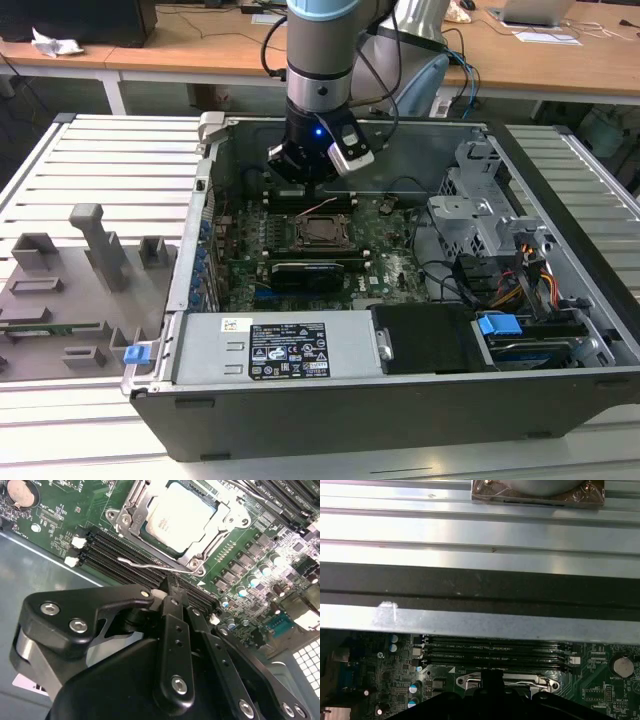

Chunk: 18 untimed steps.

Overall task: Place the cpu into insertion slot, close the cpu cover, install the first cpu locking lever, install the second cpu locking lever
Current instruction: 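Install the first cpu locking lever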

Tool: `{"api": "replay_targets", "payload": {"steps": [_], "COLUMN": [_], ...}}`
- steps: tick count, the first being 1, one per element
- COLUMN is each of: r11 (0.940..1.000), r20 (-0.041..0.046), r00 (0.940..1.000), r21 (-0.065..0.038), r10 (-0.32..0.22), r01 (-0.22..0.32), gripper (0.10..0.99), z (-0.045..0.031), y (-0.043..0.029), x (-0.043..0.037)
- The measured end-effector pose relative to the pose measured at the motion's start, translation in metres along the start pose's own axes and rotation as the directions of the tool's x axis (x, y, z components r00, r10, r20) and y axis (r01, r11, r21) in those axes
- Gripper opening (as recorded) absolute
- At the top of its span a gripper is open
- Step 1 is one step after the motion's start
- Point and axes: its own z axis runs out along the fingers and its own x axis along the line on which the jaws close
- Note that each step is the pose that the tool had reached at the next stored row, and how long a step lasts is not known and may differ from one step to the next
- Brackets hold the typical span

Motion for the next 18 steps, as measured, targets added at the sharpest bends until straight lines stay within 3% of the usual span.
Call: {"api": "replay_targets", "payload": {"steps": [8, 14, 18], "r11": [1.0000, 1.0000, 0.9996], "r20": [-0.0001, -0.0003, -0.0006], "r00": [1.0000, 1.0000, 0.9996], "r21": [0.000, 0.000, 0.001], "r10": [0.000, -0.003, -0.027], "r01": [0.000, 0.003, 0.027], "gripper": [0.106, 0.106, 0.106], "z": [0.0041, 0.0069, 0.0099], "y": [-0.0005, -0.0004, 0.0000], "x": [-0.0017, -0.0075, -0.0089]}}
